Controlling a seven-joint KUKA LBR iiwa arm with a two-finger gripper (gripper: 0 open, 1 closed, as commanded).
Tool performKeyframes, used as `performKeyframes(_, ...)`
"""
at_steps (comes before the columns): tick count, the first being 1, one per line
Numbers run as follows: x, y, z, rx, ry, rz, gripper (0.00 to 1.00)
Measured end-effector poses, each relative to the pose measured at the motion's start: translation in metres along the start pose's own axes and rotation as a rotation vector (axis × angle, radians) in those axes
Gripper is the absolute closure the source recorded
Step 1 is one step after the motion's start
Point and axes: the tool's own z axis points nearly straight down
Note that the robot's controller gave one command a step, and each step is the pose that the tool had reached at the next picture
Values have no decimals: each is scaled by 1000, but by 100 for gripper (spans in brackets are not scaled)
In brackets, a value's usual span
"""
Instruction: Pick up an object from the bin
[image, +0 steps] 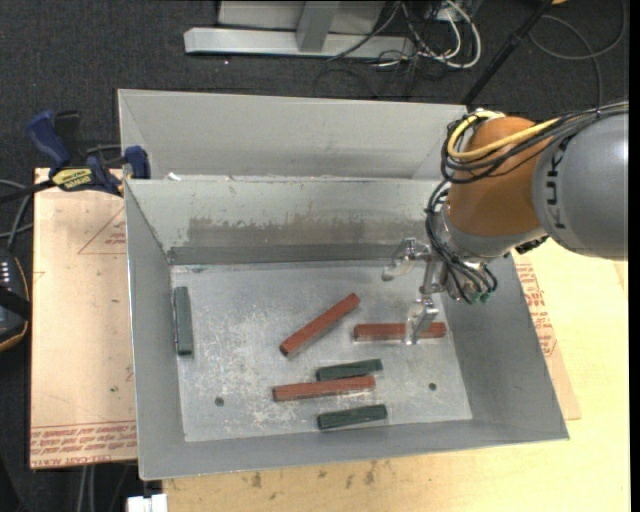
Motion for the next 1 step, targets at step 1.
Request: performKeyframes(1,4,-35,8,-1,6,141,0)
